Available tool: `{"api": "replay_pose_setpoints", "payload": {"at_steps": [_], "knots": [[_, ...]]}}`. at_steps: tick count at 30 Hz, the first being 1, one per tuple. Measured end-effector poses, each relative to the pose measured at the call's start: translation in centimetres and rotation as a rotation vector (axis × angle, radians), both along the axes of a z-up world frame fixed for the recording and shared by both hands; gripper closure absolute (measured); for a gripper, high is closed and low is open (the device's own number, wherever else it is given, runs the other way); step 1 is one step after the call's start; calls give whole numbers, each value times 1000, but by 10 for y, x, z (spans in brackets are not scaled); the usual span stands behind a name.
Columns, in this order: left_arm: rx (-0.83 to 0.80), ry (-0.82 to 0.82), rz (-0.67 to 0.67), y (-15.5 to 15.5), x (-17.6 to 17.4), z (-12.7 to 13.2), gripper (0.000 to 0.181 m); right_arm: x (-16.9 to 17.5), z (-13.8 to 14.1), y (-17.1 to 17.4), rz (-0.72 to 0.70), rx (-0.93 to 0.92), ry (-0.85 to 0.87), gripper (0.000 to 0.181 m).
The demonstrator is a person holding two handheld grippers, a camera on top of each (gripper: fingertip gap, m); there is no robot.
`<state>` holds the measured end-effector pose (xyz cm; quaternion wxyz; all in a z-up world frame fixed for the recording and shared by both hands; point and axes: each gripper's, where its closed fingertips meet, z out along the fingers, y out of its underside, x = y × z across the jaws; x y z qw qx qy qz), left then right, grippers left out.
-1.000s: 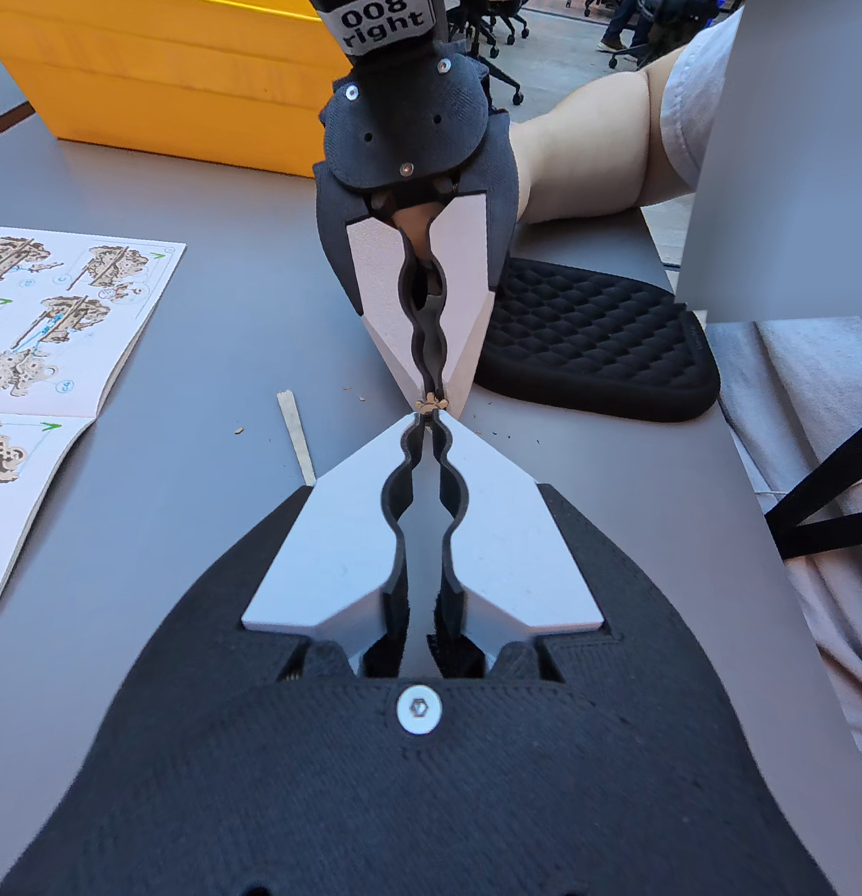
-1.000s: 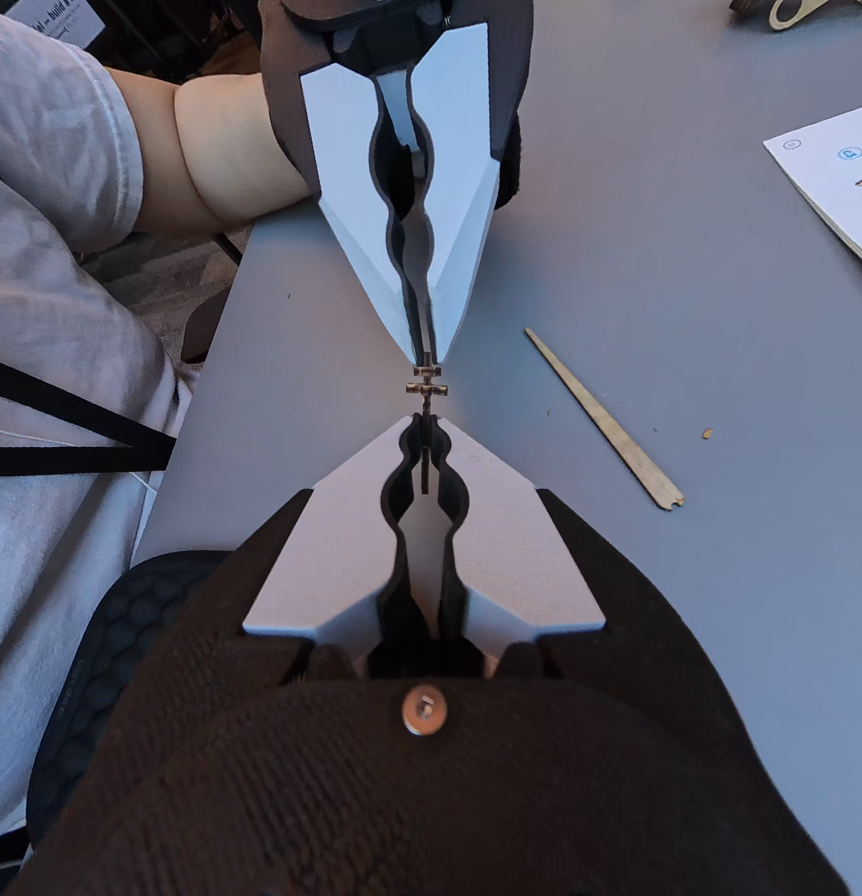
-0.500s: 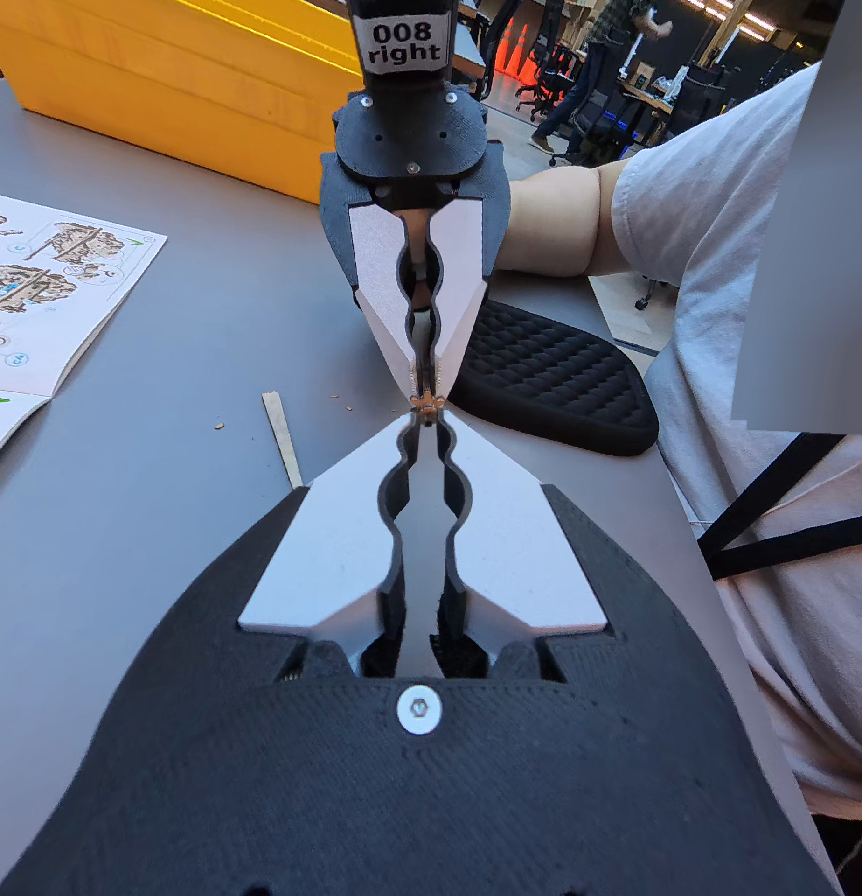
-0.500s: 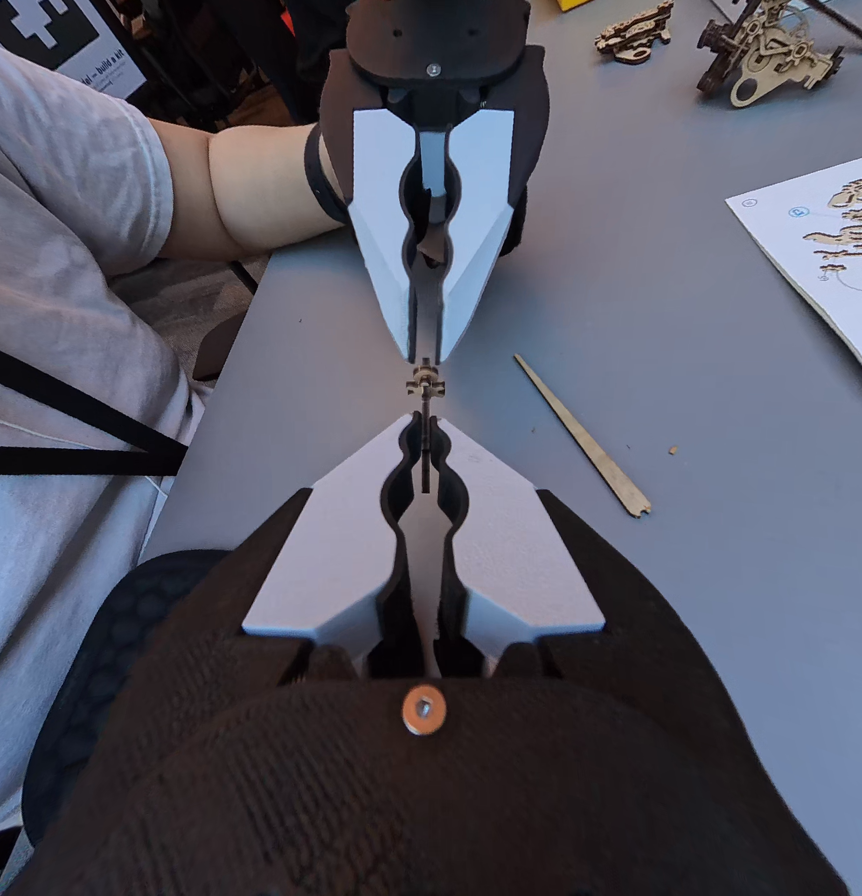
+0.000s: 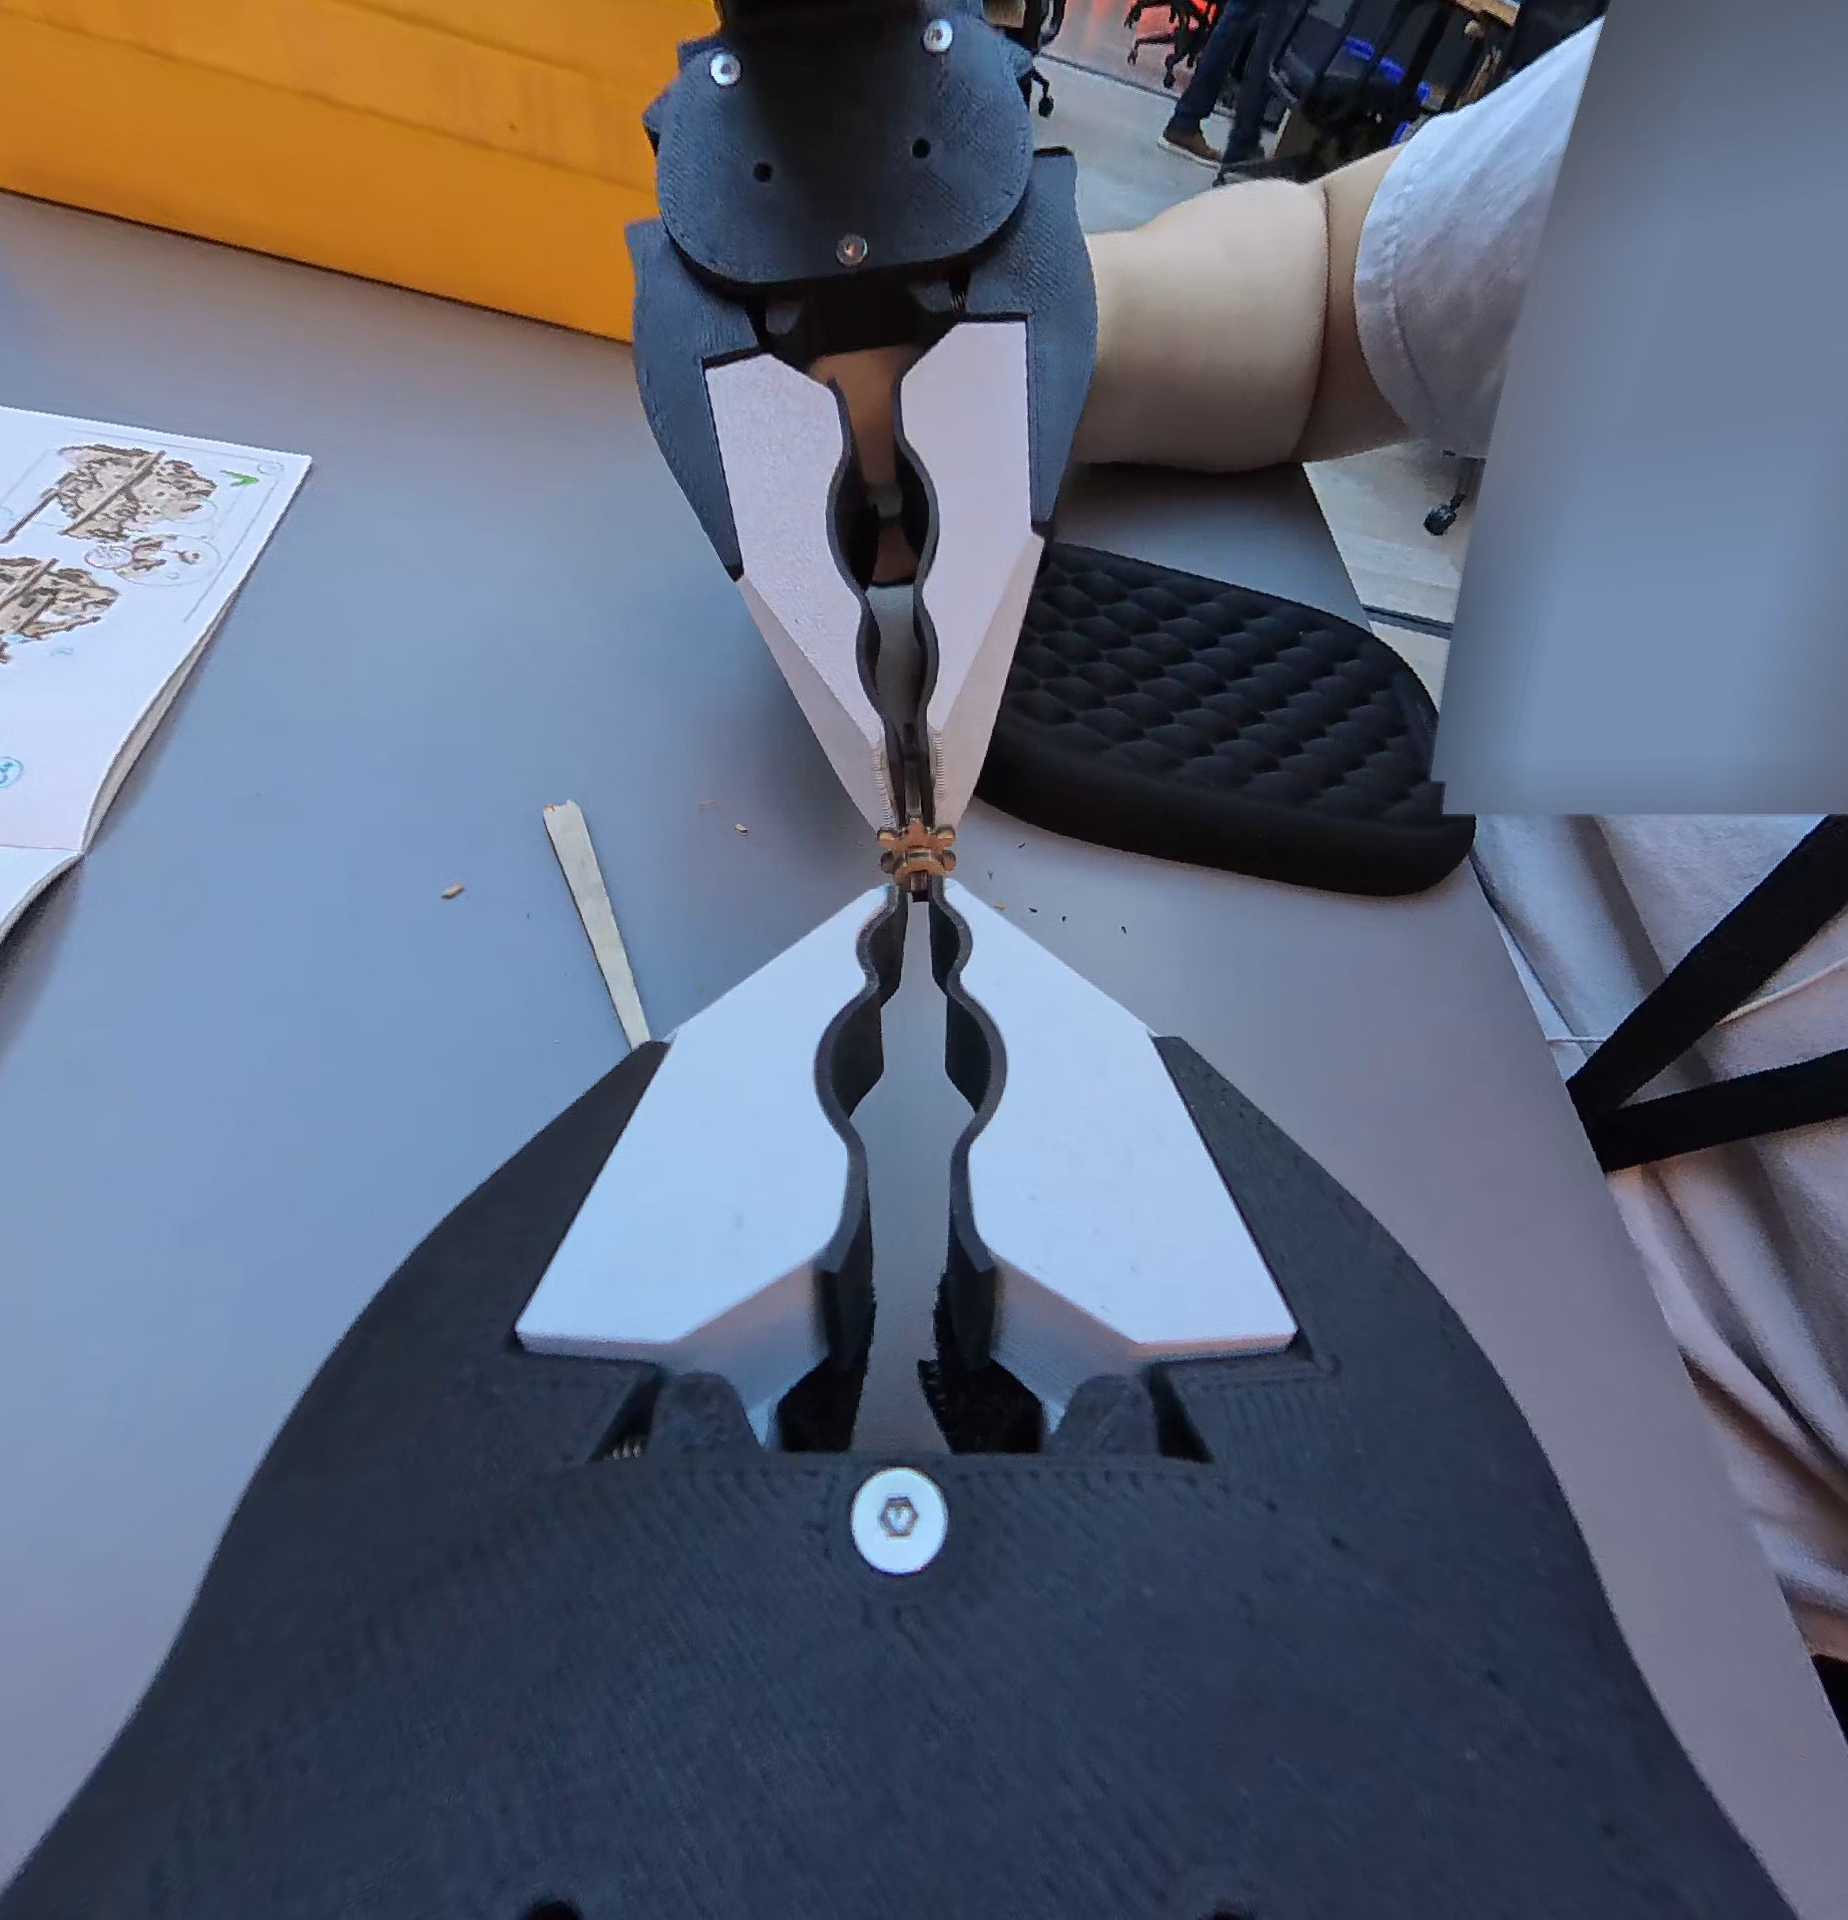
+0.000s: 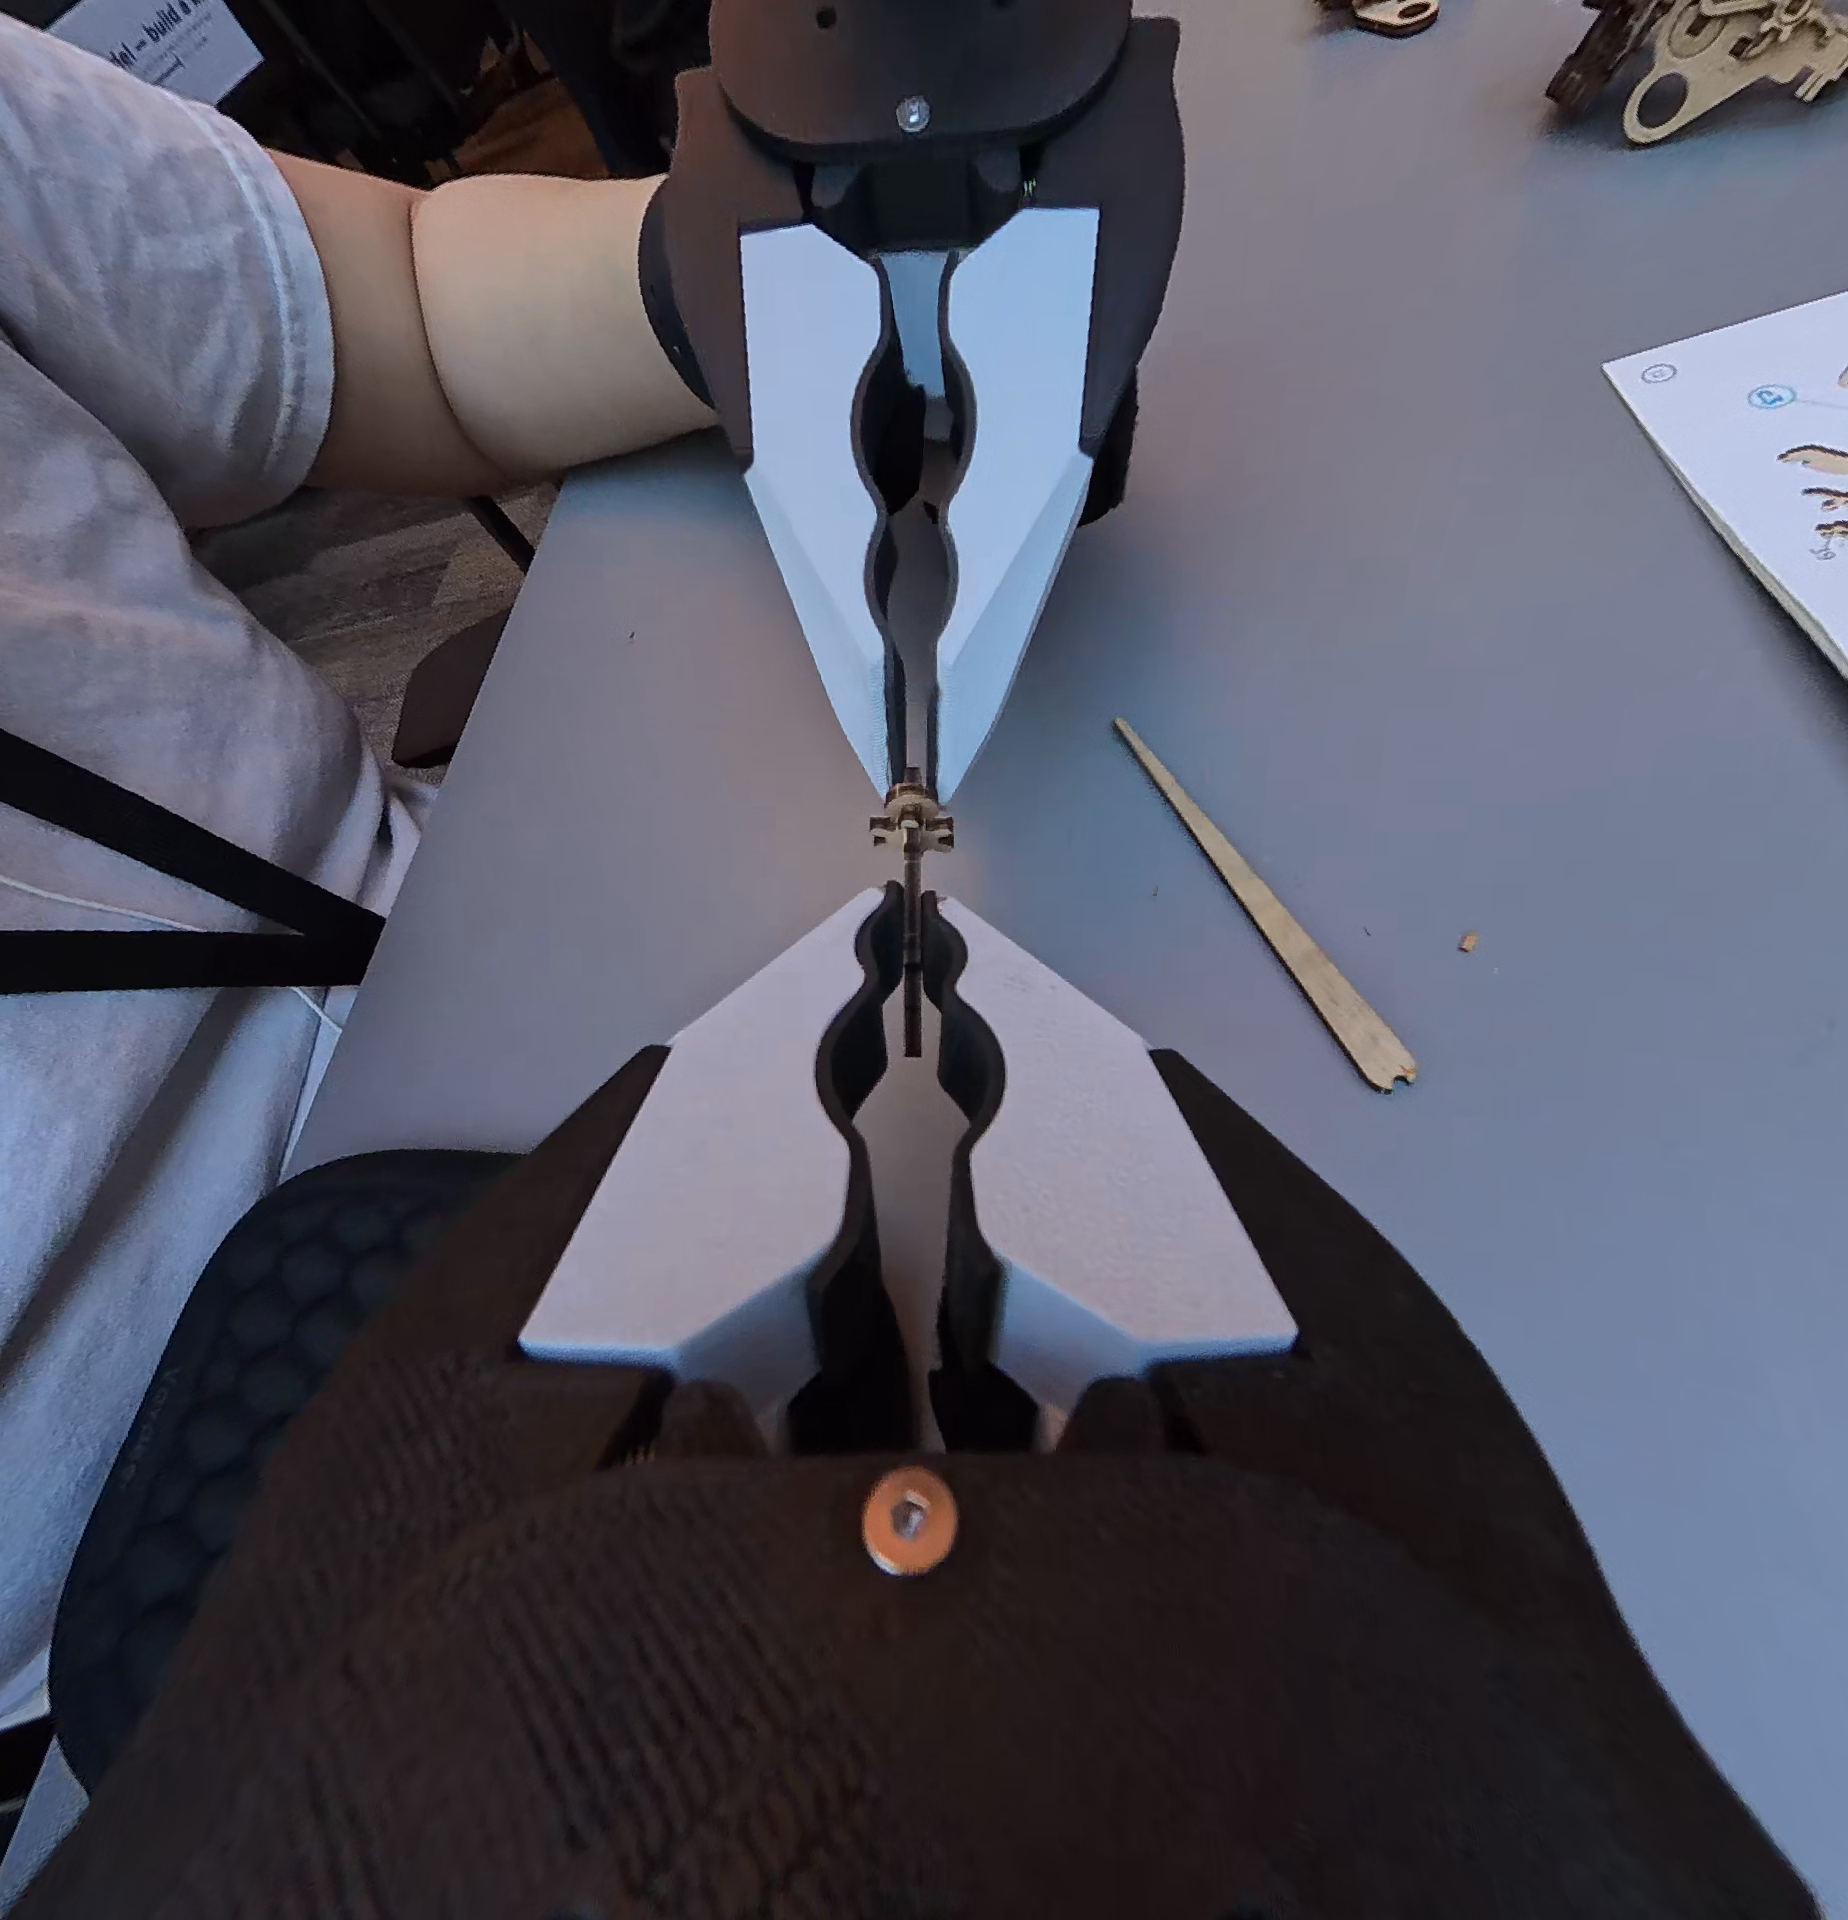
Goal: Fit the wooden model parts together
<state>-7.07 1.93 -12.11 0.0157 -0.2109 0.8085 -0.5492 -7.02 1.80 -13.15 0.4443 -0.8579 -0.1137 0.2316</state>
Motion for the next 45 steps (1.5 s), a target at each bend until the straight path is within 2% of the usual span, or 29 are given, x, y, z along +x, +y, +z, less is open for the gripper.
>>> {"api": "replay_pose_setpoints", "payload": {"at_steps": [6, 9, 12, 14, 16, 19, 22, 25, 33, 39, 45], "knots": [[11, 12, -9, -1, -2, -2, 180, -1, -1, 0, 9, -2, -2, 181], [-90, 66, 34, 1, 4, 9, 181, 3, 12, 3, 11, 111, -15, 181], [-218, 120, 70, 7, 10, 23, 181, 11, 27, 7, -14, 259, -72, 170], [-276, 146, 98, 12, 14, 29, 181, 22, 34, 10, -68, 340, -185, 163], [-323, 185, 131, 17, 19, 32, 181, 33, 41, 11, -128, 429, -378, 157], [-366, 256, 147, 18, 21, 31, 181, 29, 44, 11, -113, 508, -653, 156], [-376, 310, 139, 14, 19, 28, 181, 21, 36, 13, -74, 524, -841, 166], [-355, 339, 140, 11, 18, 21, 181, 24, 29, 14, -68, 486, -934, 175], [-345, 421, 129, 9, 16, 12, 181, 21, 19, 14, -30, 453, -930, 176], [-302, 404, 109, 7, 14, 8, 180, 19, 12, 12, -2, 417, -782, 176], [-256, 387, 84, 4, 10, 4, 181, 12, 9, 9, 30, 457, -747, 176]]}}
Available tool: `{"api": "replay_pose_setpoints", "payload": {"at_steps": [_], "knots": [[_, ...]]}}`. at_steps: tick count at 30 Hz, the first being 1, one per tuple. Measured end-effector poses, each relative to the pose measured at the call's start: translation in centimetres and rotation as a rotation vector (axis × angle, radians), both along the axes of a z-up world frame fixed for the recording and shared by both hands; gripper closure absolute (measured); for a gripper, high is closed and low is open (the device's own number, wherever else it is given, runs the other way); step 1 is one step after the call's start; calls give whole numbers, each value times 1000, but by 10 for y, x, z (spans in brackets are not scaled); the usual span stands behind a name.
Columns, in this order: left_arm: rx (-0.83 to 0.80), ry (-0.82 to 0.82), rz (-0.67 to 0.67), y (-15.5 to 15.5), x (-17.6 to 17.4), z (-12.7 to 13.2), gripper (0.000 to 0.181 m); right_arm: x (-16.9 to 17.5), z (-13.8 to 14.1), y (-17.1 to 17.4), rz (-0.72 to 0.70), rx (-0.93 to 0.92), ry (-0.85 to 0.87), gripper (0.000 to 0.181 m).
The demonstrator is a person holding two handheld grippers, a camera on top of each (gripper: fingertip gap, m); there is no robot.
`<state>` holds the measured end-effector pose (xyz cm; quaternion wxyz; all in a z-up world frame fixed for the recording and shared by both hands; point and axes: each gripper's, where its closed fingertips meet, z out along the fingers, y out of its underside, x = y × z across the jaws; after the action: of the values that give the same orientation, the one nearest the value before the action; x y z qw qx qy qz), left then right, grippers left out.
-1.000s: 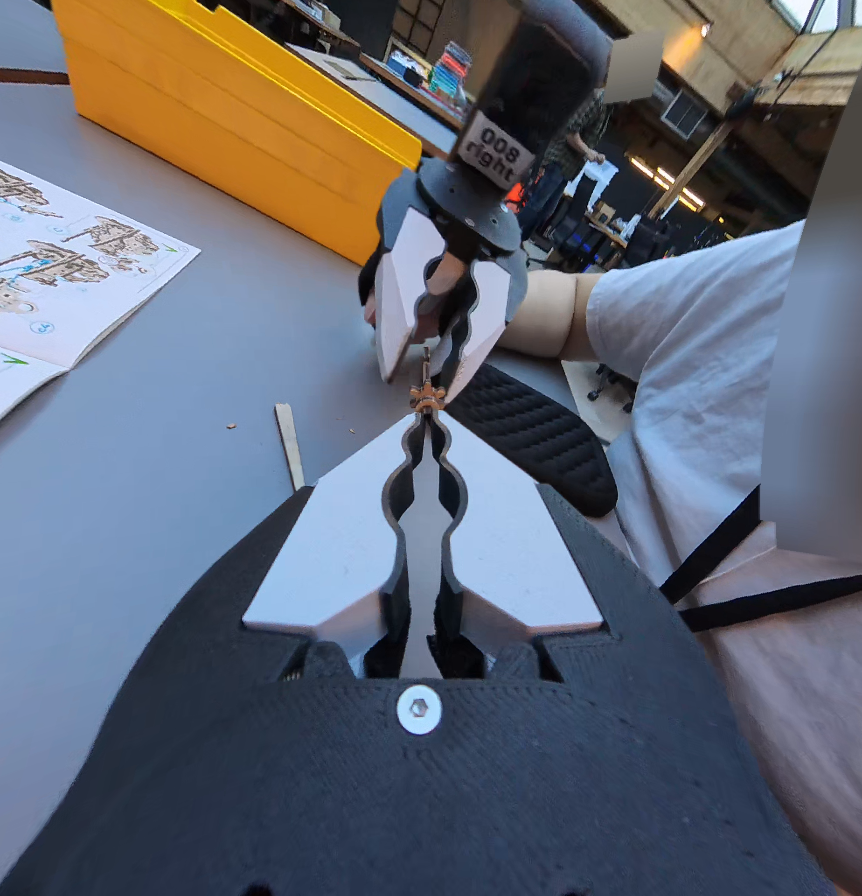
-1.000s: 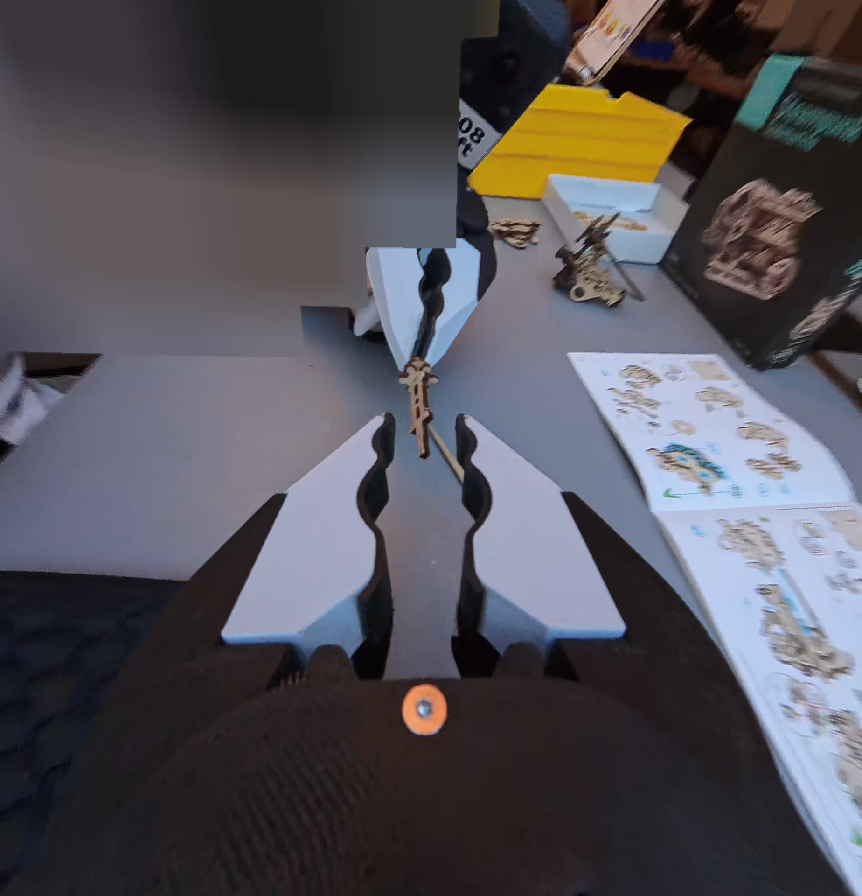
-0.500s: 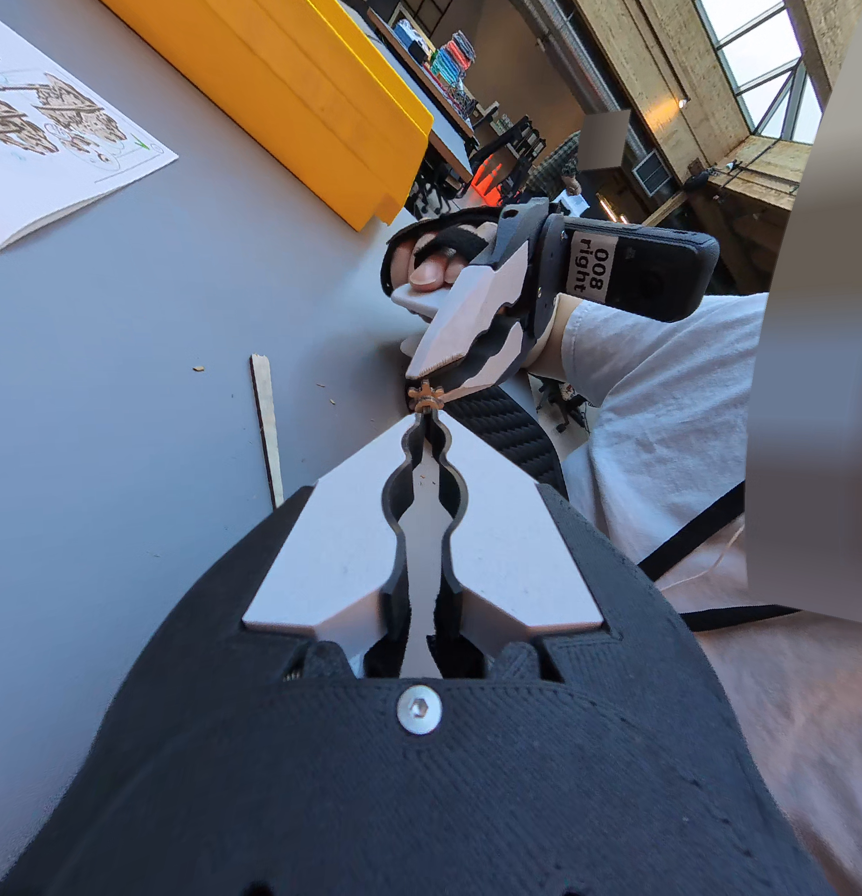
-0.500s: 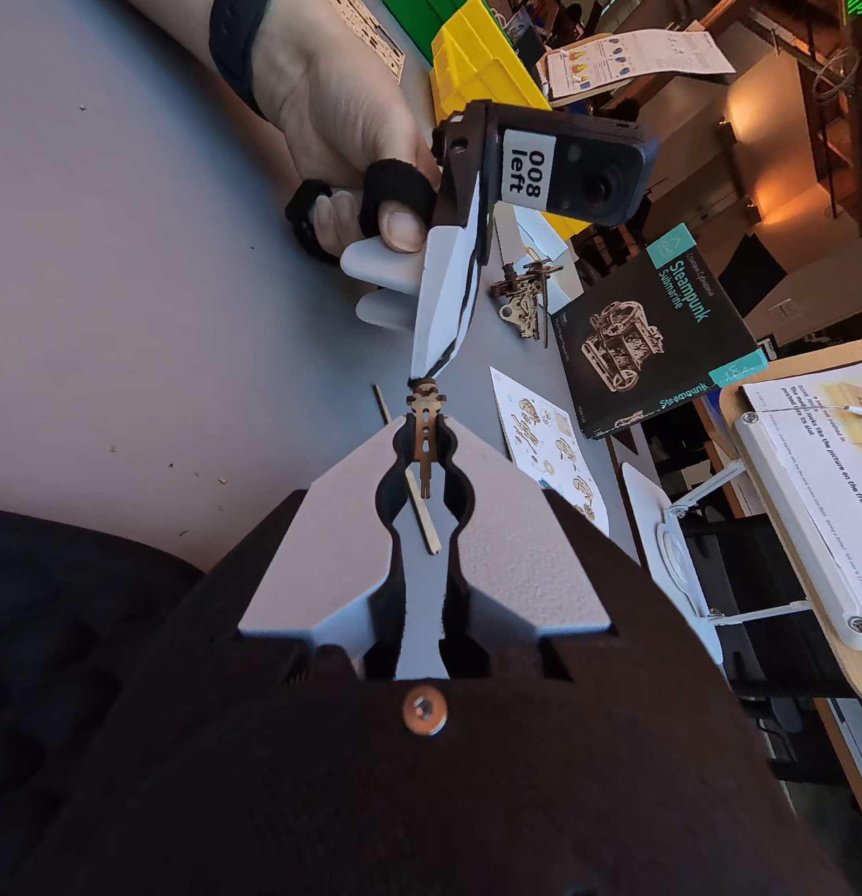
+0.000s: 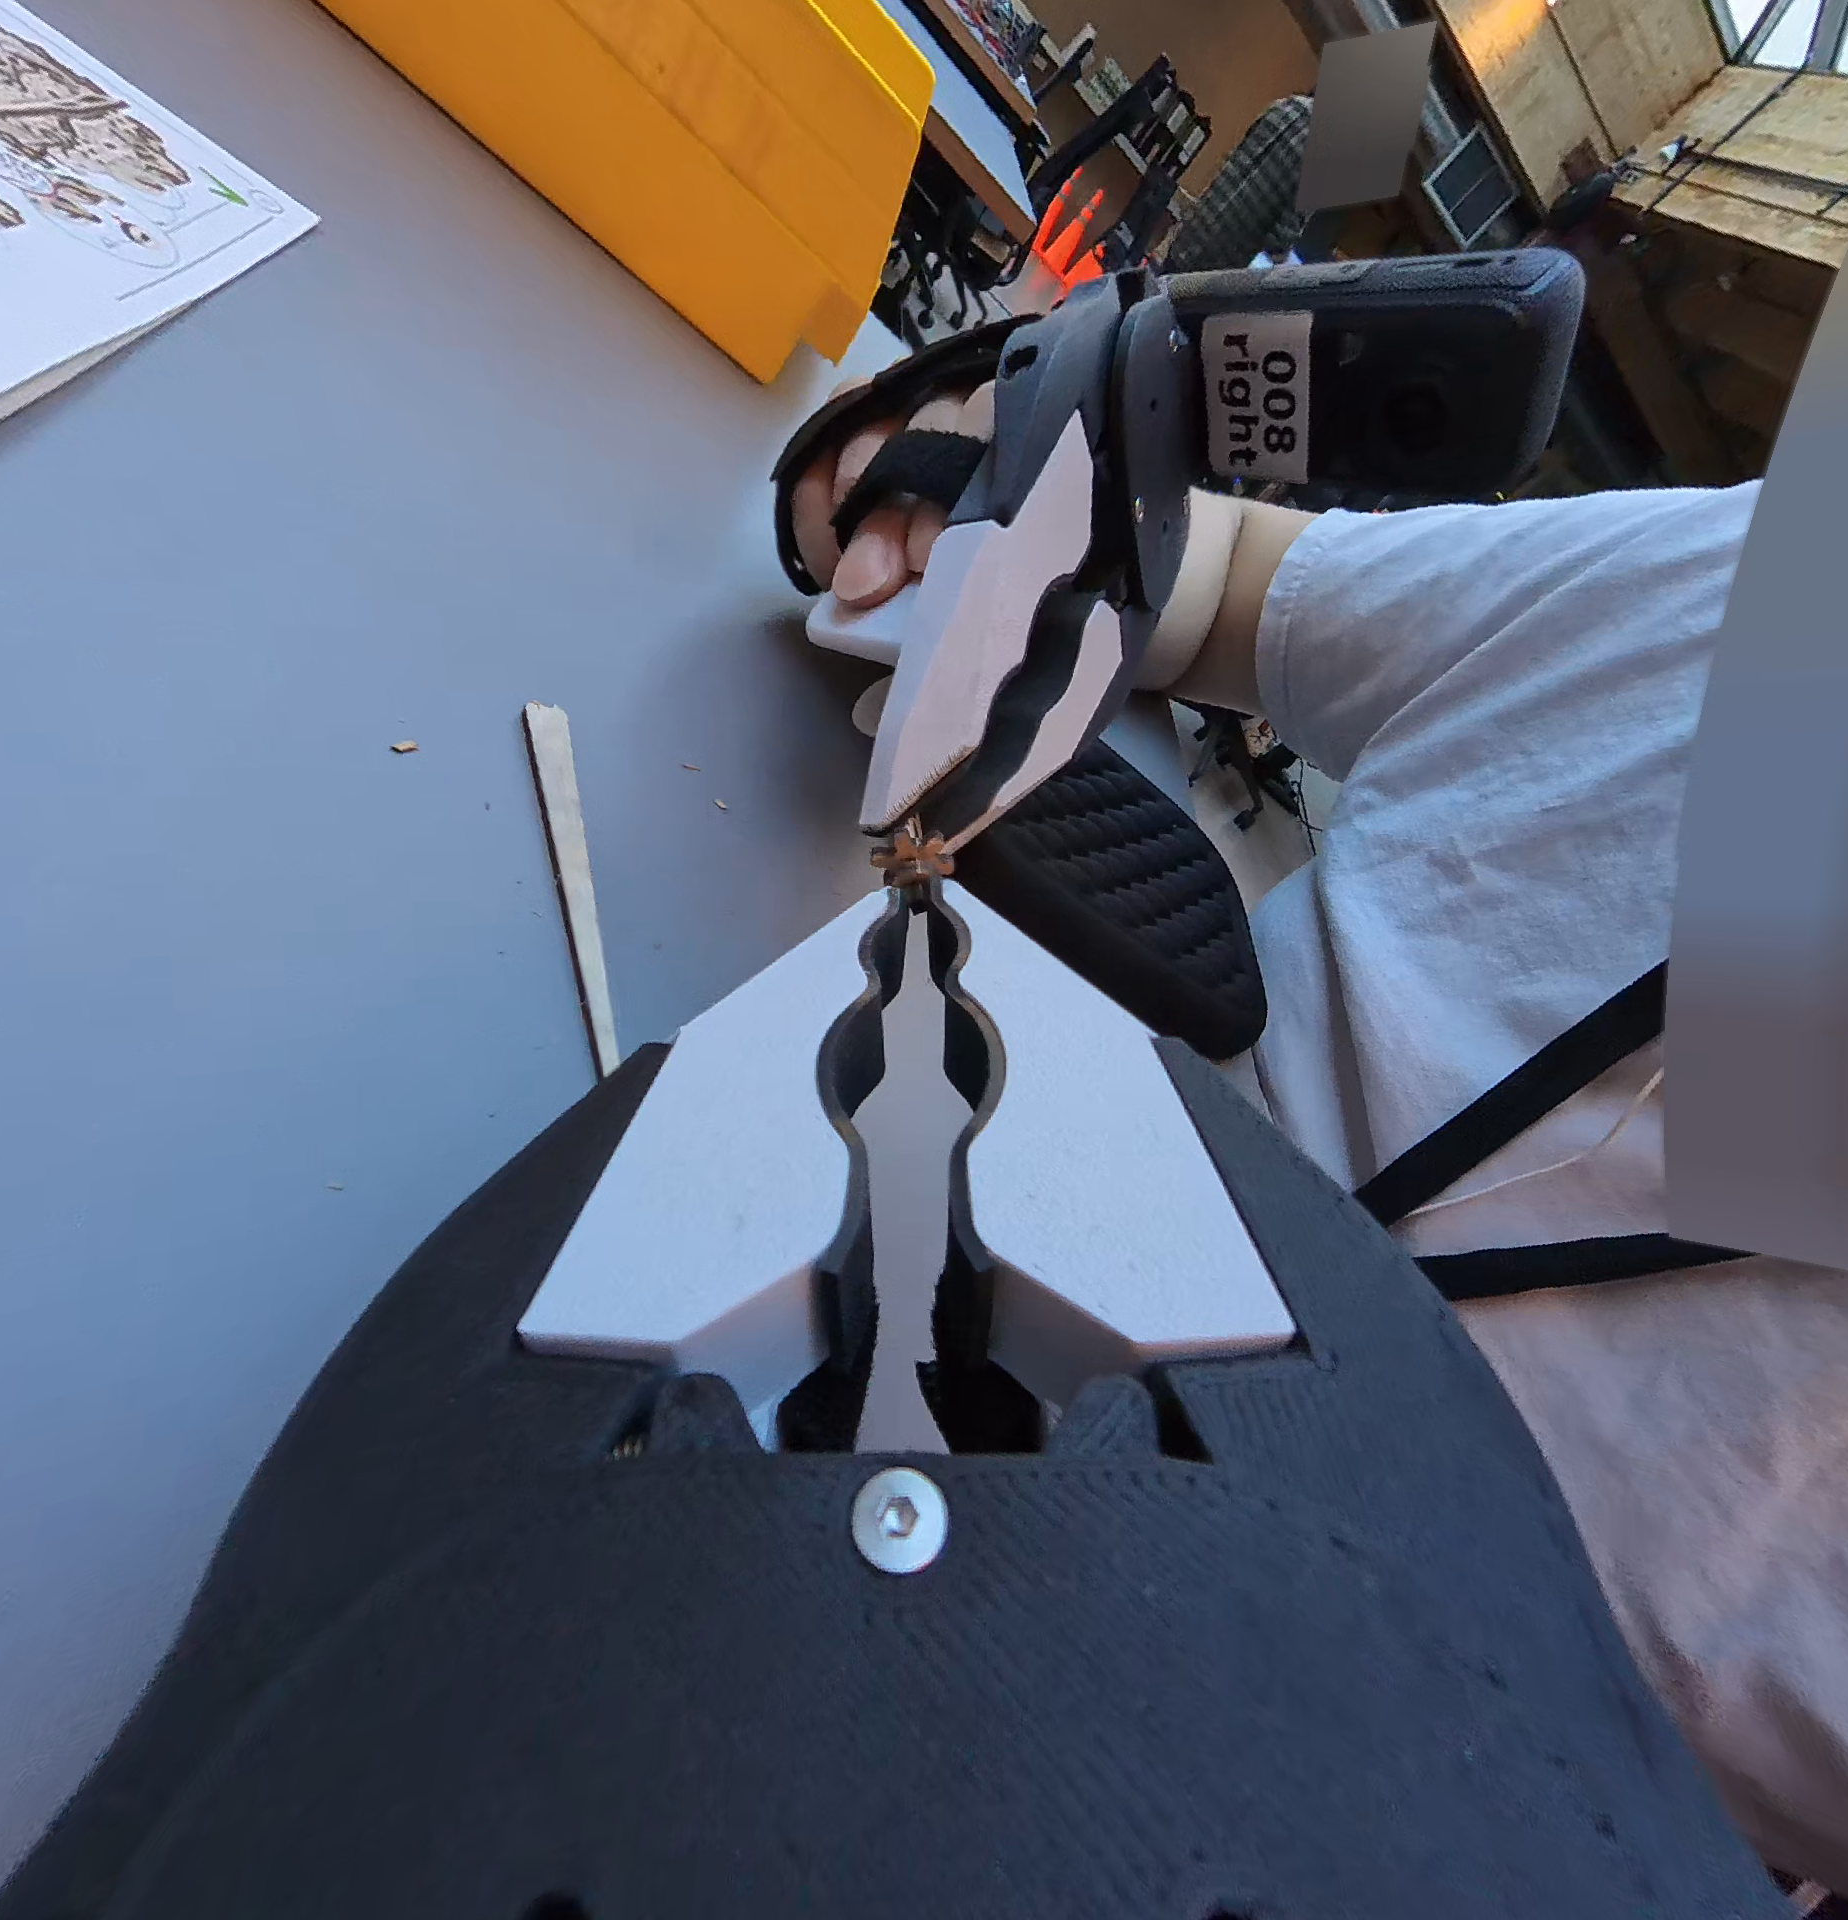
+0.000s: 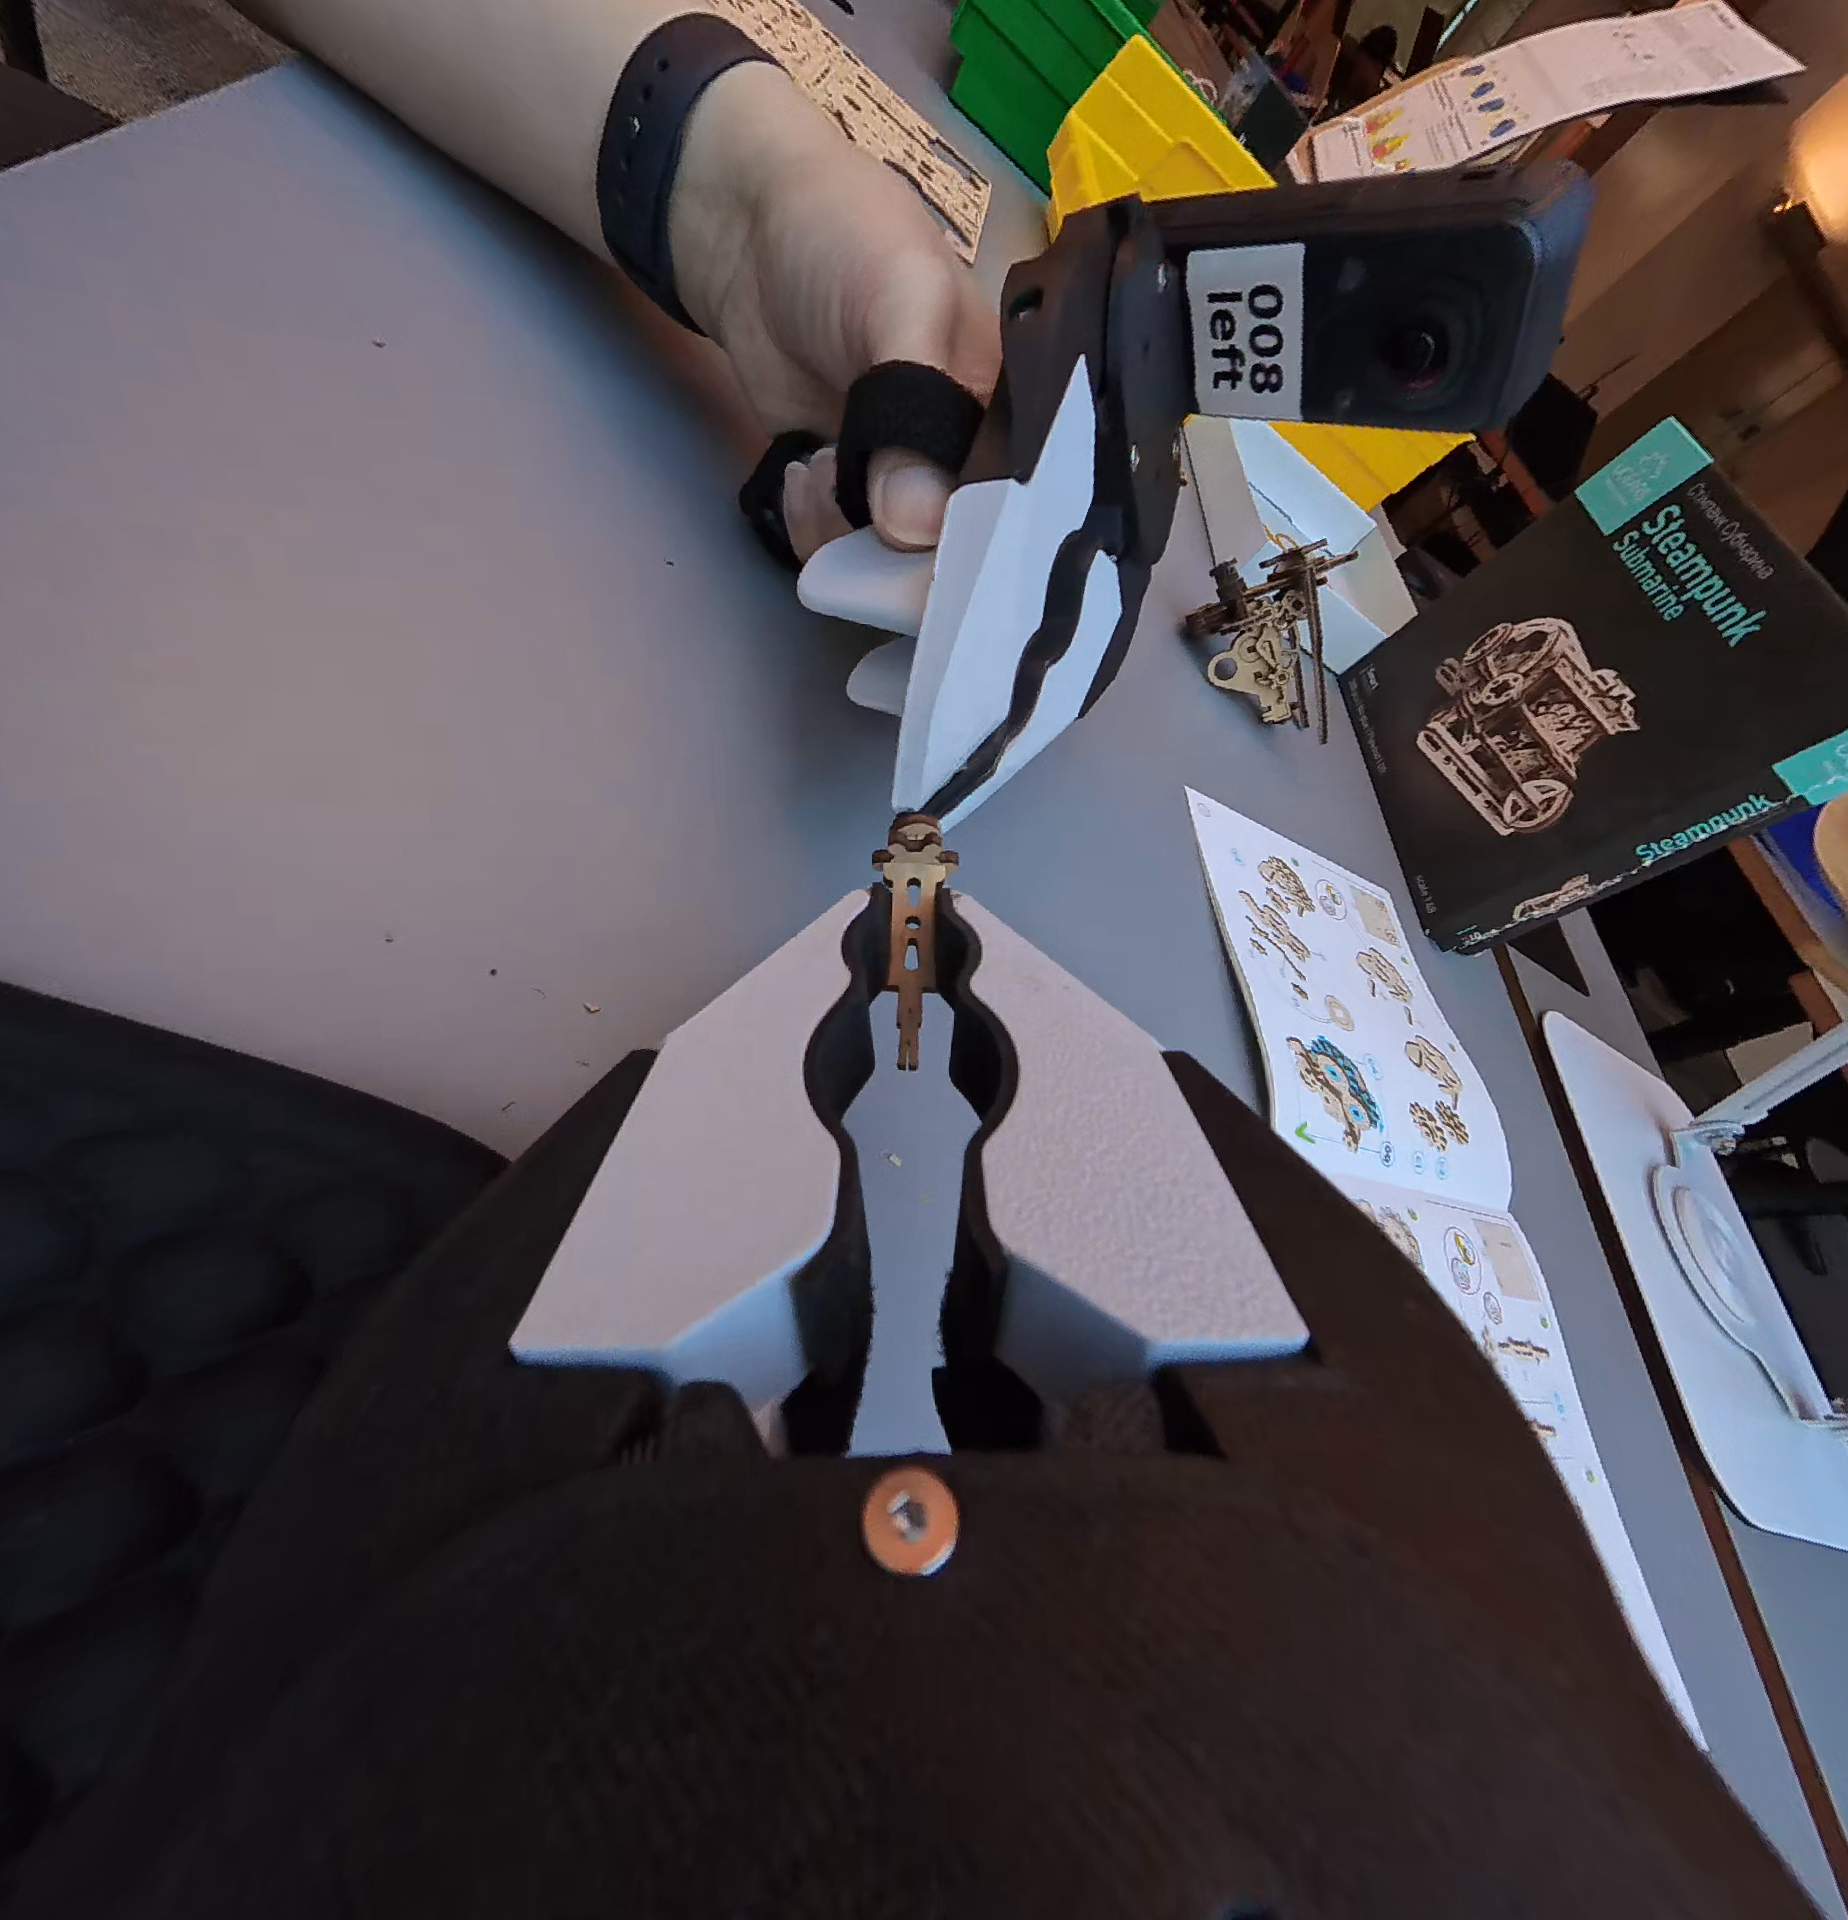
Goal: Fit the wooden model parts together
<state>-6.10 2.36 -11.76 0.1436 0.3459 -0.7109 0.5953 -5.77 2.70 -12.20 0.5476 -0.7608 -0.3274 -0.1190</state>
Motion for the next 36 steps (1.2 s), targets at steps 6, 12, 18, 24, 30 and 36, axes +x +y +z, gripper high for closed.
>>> {"api": "replay_pose_setpoints", "payload": {"at_steps": [6, 12, 18, 24, 30, 36], "knots": [[5, 28, 7, 0, -1, -3, 181, -1, -4, 1, -13, 8, -15, 176], [66, 36, 16, -1, -2, -12, 181, -3, -11, 1, -18, -30, -54, 177], [119, 45, -3, -3, -7, -19, 181, -7, -17, 0, -1, -60, -111, 177], [225, -54, -12, -1, -6, -23, 181, -2, -18, 2, -19, -85, -47, 176], [337, -670, -19, 1, -4, 12, 181, 7, -3, 2, -42, -93, 256, 176], [508, -888, 15, 2, 3, -4, 177, 5, 3, -1, -5, -95, 362, 176]]}}
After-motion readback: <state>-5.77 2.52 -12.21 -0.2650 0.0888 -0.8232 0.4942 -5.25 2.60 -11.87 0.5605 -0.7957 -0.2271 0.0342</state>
